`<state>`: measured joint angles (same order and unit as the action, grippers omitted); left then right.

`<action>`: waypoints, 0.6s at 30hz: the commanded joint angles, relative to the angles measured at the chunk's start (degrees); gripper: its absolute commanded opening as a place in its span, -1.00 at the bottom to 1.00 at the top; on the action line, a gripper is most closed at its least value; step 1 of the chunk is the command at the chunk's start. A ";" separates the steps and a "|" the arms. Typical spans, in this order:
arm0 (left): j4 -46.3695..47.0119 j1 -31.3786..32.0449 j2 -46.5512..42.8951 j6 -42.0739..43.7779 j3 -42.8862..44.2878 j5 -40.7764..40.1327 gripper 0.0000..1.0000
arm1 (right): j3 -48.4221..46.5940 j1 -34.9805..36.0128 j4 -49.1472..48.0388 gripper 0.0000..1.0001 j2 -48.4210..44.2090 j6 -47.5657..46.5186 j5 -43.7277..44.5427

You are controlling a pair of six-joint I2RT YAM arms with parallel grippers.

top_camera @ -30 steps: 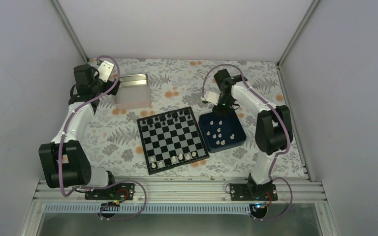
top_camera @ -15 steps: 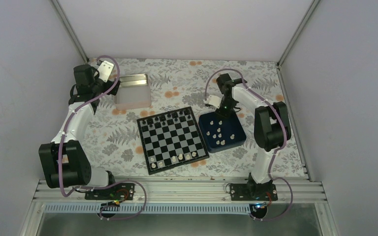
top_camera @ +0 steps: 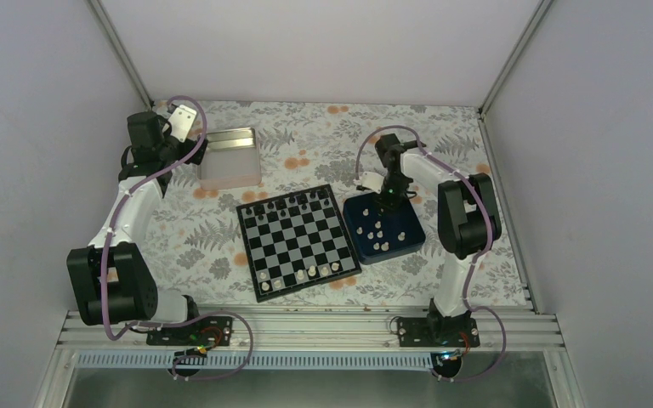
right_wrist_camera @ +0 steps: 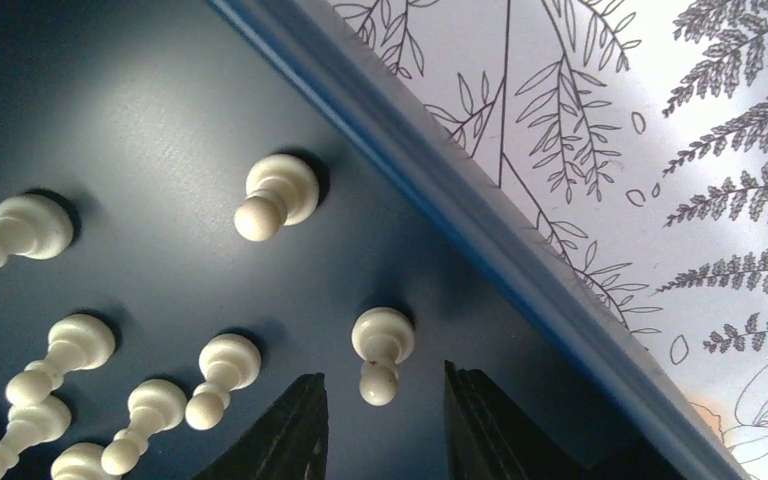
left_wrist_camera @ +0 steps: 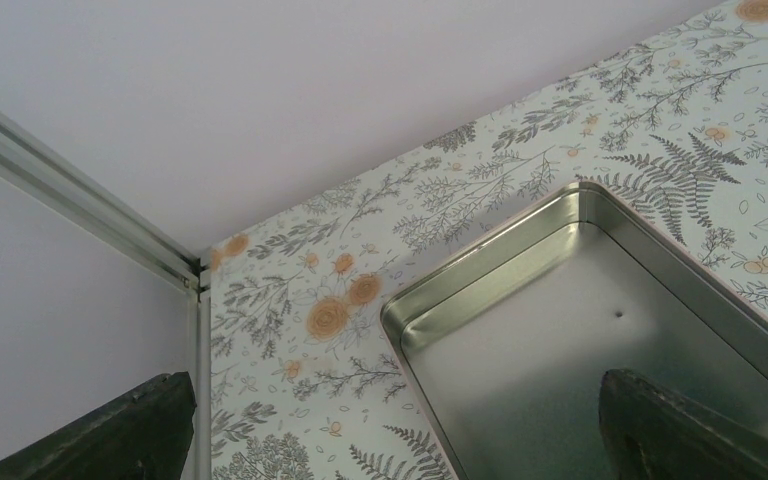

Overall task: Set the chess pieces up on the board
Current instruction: Pick up the chess piece from the storage box.

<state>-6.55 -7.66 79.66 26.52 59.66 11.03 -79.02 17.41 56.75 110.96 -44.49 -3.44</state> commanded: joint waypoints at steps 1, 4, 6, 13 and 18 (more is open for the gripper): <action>0.08 -0.25 -0.28 -0.09 0.28 0.60 1.00 | 0.71 -0.64 -1.46 -0.37 1.04 0.70 -0.78; 0.04 -0.24 -0.33 -0.15 0.28 0.62 1.00 | 0.74 -0.71 -1.61 -0.38 1.51 0.78 -0.60; 0.03 -0.25 -0.39 -0.16 0.28 0.58 1.00 | 0.62 -0.70 -1.81 -0.40 1.71 0.62 -0.93; -0.10 -0.24 -0.66 -0.16 0.27 0.65 1.00 | -0.24 -0.69 -1.84 -0.60 1.69 0.28 -2.48; -0.17 -0.24 -0.83 -0.16 0.28 0.60 1.00 | -0.61 -0.71 -0.45 -0.78 0.69 0.50 -1.86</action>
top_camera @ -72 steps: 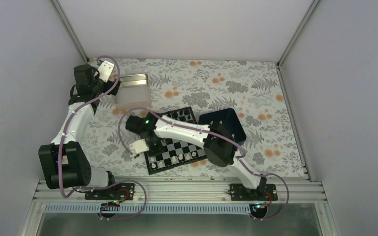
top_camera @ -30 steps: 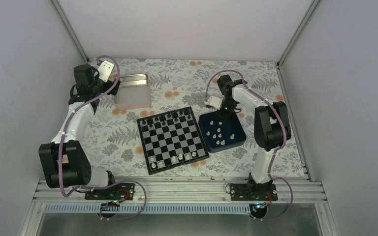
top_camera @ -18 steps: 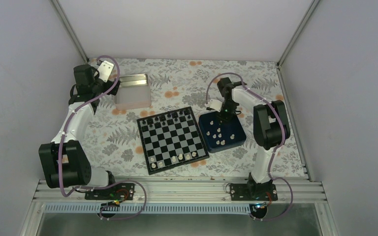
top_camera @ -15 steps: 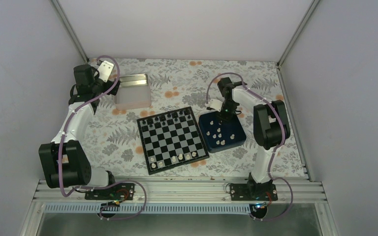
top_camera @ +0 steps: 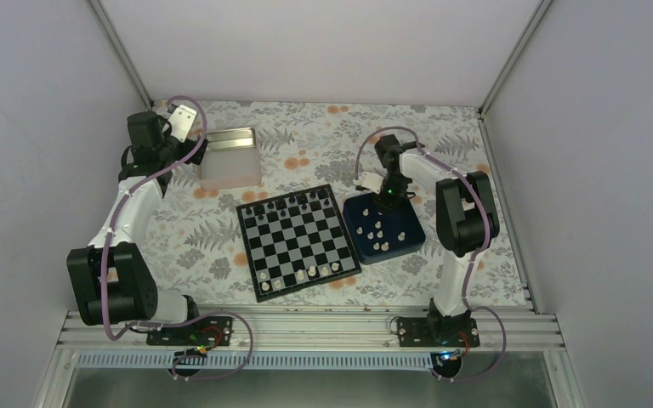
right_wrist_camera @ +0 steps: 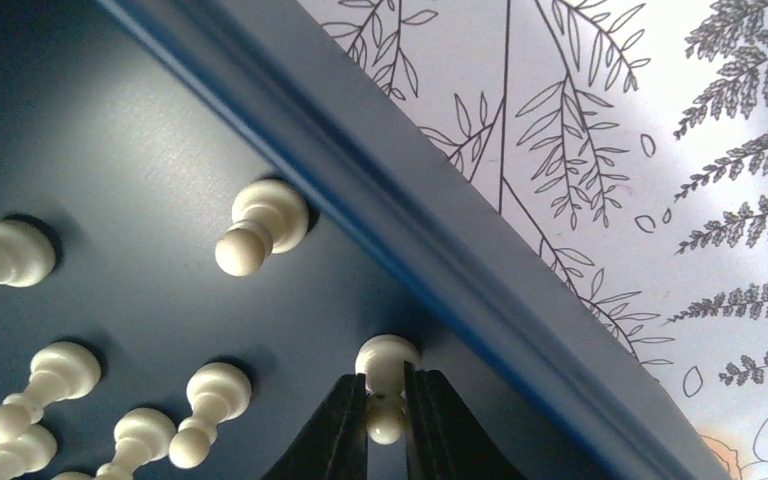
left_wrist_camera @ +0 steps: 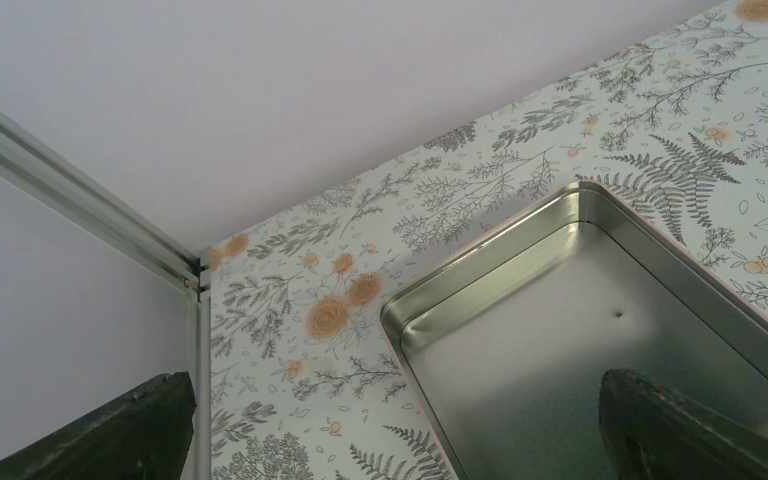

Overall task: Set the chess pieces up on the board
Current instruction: Pick up the chess piece from the storage box.

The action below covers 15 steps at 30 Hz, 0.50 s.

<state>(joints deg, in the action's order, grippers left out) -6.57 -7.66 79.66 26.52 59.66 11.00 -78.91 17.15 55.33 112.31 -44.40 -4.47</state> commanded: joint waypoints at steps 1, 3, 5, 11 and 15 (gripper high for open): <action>-0.12 -0.29 -0.89 -0.16 0.25 0.68 1.00 | -0.86 -0.44 1.66 -0.80 -1.13 0.47 -0.62; -0.11 -0.25 -0.99 -0.16 0.19 0.68 1.00 | -1.23 -0.37 2.89 -0.84 -2.57 0.77 0.13; -0.03 -0.24 -1.00 -0.24 0.17 0.77 1.00 | -2.13 -0.13 4.35 -0.86 -4.28 1.16 1.04; -0.24 -0.24 -1.07 -0.33 0.62 1.45 1.00 | -8.51 6.20 10.03 -0.87 -7.97 2.66 4.45; -0.24 -0.25 -1.26 -0.42 0.59 1.48 1.00 | -14.81 14.47 13.17 -0.86 -7.14 3.73 5.46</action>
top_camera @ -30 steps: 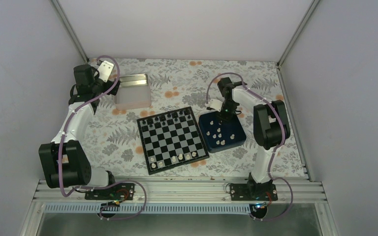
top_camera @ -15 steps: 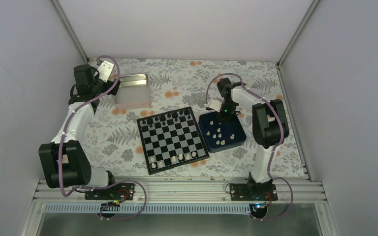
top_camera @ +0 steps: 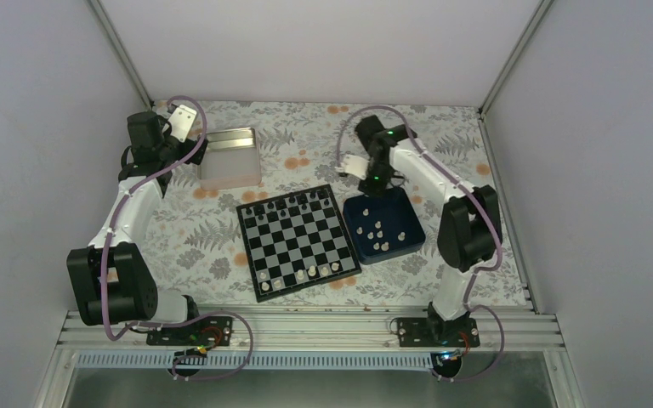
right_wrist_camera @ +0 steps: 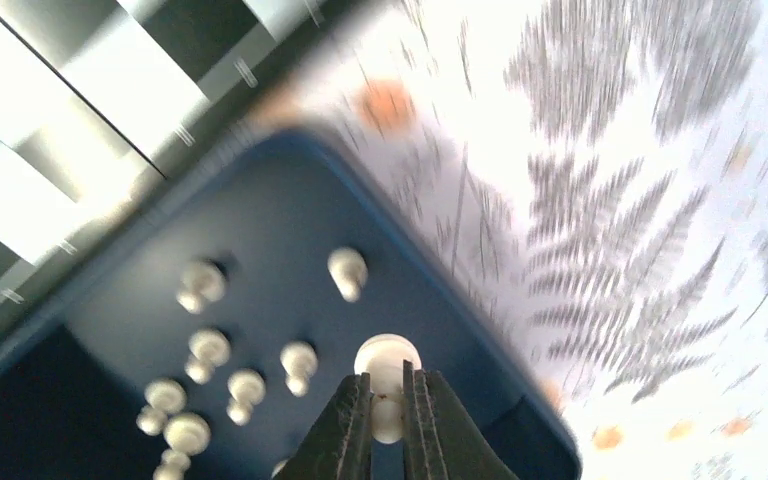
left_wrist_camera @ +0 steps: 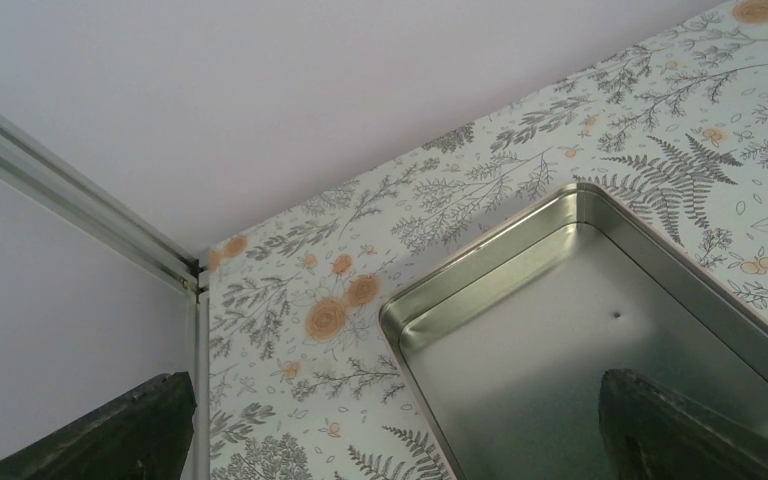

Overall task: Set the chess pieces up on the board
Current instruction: Pick up the chess piece from the storage box, then place the chess piece on the chessboard.

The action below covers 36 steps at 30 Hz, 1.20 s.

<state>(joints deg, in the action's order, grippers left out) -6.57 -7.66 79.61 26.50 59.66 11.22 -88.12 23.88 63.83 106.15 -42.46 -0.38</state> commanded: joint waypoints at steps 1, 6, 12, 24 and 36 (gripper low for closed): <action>-0.28 -0.18 -1.25 -0.40 0.53 1.27 1.00 | -7.59 10.11 5.47 -0.85 -0.28 1.96 1.28; -0.37 -0.25 -1.39 -0.47 0.78 1.52 1.00 | -16.33 20.90 8.65 -0.85 4.35 1.62 0.33; -0.20 -0.25 -1.37 -0.40 0.73 1.70 1.00 | -21.12 30.95 9.74 -0.84 11.53 0.51 -0.65; 0.06 -0.25 -1.74 -0.31 0.28 1.86 1.00 | -20.99 41.14 8.08 -0.82 18.23 -1.04 -3.97; 0.42 -0.25 -2.04 -0.40 0.18 1.67 1.00 | -21.93 45.15 6.41 -0.81 21.42 -1.71 -5.49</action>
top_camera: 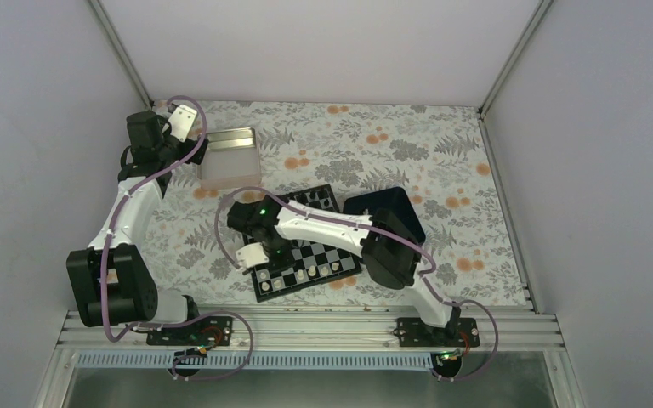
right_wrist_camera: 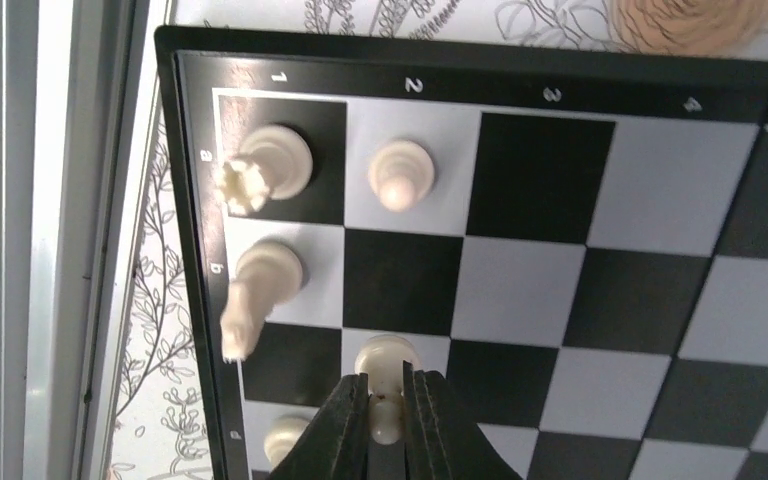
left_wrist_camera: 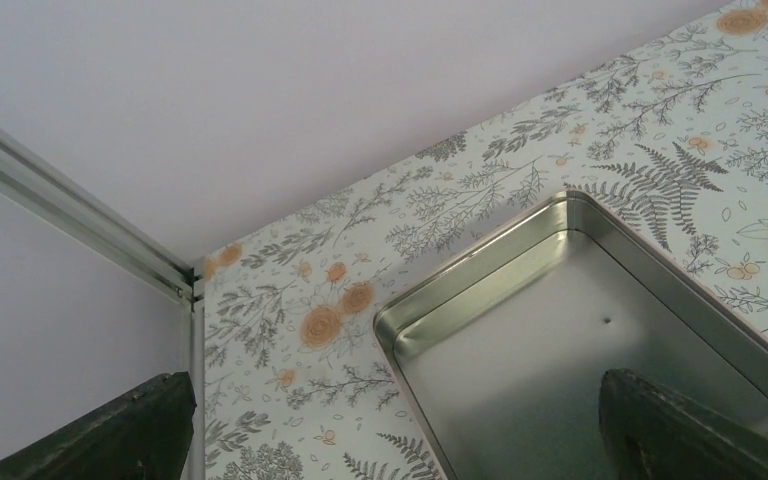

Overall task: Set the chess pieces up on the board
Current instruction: Place the chess piece on the chessboard.

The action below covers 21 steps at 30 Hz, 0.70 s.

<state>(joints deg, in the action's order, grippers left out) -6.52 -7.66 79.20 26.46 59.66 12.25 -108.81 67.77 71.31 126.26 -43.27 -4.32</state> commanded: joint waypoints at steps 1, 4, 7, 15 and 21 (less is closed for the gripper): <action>0.37 -0.25 -1.67 -0.40 0.17 0.67 1.00 | -1.41 1.37 -1.36 -0.81 1.61 -0.86 -1.49; 0.37 -0.24 -1.68 -0.37 0.11 0.67 1.00 | -2.26 1.64 -1.52 -0.80 2.66 -0.98 -1.92; 0.55 -0.24 -1.76 -0.39 -0.05 0.70 1.00 | -2.85 1.74 -1.69 -0.80 3.37 -1.24 -2.35; 0.68 -0.34 -2.12 -0.35 -0.29 0.71 1.00 | -2.59 1.78 -2.39 -0.80 4.60 -1.43 -1.47; 0.72 -0.34 -1.99 -0.35 -0.33 0.65 1.00 | -2.29 1.59 -2.52 -0.77 4.68 -1.49 -0.78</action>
<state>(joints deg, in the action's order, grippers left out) -6.50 -7.66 78.59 26.37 59.66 12.27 -110.26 68.99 69.14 129.73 -43.88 -5.45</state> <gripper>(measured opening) 0.999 0.109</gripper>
